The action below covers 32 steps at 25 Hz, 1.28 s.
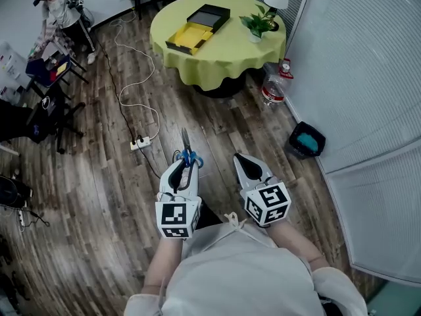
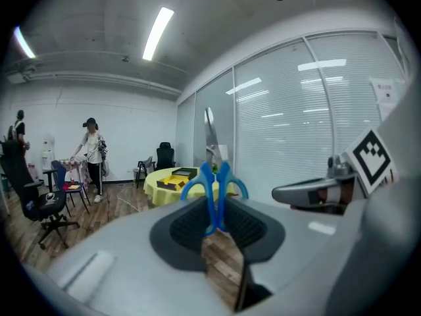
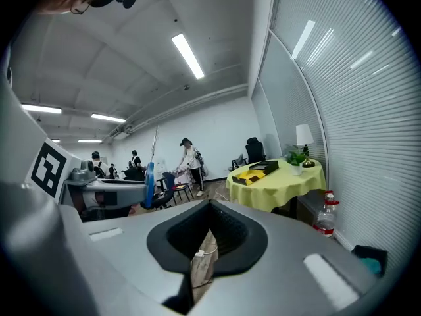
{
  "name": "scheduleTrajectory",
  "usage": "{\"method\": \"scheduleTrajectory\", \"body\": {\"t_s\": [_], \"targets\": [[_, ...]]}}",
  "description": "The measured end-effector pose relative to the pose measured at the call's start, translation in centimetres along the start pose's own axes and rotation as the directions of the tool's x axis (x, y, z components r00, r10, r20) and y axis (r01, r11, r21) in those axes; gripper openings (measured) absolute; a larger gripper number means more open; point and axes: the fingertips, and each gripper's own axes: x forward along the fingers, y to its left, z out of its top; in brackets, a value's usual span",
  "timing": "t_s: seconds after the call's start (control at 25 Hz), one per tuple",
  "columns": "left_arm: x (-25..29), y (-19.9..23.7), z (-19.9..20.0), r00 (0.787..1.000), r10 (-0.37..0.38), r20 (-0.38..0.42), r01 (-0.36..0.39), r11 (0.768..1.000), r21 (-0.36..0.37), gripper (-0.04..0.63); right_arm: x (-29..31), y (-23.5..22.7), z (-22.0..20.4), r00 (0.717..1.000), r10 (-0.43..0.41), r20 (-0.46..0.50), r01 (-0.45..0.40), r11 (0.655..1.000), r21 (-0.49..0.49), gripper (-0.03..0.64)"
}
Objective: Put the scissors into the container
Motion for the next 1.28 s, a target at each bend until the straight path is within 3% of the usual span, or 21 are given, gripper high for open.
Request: {"method": "scheduleTrajectory", "body": {"t_s": [0.32, 0.84, 1.04, 1.28], "targets": [[7.1, 10.7, 1.5, 1.000, 0.019, -0.024, -0.020, 0.999, -0.044, 0.081, 12.0, -0.8, 2.3, 0.998, -0.017, -0.062, 0.018, 1.000, 0.013, 0.000], [19.6, 30.3, 5.1, 0.999, -0.032, -0.031, 0.030, 0.998, -0.062, 0.081, 34.5, 0.1, 7.8, 0.989, -0.086, -0.118, 0.085, 0.996, -0.014, 0.000], [23.3, 35.0, 4.9, 0.998, -0.045, -0.049, 0.041, 0.997, -0.072, 0.080, 39.2, -0.6, 9.0, 0.987, -0.112, -0.119, 0.112, 0.994, 0.000, 0.000], [27.9, 37.5, 5.0, 0.996, -0.059, -0.064, 0.053, 0.995, -0.087, 0.080, 43.2, -3.6, 8.9, 0.977, -0.146, -0.156, 0.152, 0.988, 0.023, 0.000]]}}
